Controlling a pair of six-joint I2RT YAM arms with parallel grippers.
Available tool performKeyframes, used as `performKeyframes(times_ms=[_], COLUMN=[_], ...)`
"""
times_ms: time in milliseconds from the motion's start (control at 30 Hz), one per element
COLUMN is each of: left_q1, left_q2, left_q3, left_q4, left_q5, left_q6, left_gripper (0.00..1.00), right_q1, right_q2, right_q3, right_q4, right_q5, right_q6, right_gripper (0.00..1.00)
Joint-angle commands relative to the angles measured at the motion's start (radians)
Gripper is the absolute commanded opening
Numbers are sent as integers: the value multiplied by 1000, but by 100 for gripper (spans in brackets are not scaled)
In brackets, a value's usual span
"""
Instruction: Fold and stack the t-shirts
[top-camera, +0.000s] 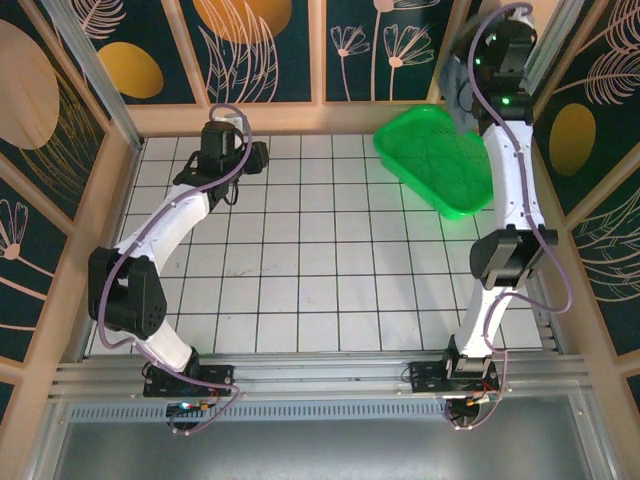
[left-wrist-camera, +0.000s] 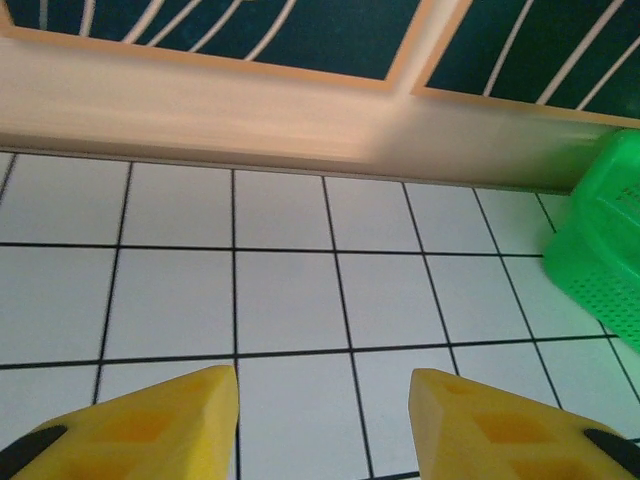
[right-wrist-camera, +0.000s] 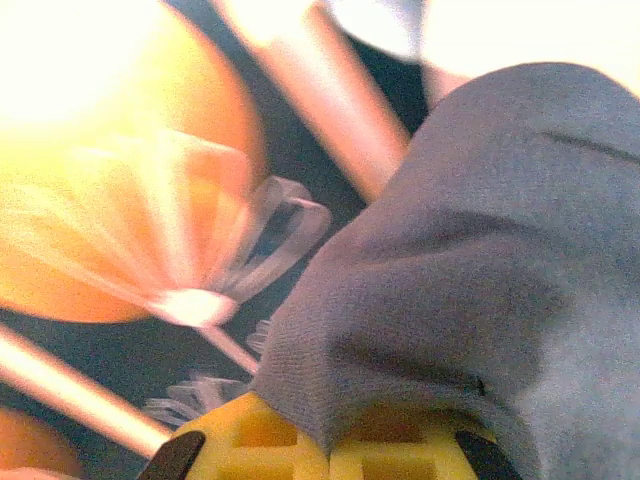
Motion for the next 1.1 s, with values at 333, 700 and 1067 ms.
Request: performKeyframes(times_ms=[333,700,1067], left_q1=[-4,-4,-5], left_q2=[-177,-277,-116], left_q3=[-41,-134,-235], left_q4=[-141,-279,-293], left_q5=[-208,-261,33], left_q6=[-484,-507,-609], left_gripper=[57,62,68], right_q1=[384,561,514], right_q2=[-94,99,-15], right_q3=[-251,-436,-617], right_q4=[91,-171,-172], right_q5=[-132,-441,-437], right_q6=[16,24,-88], right_gripper=[0,1,56])
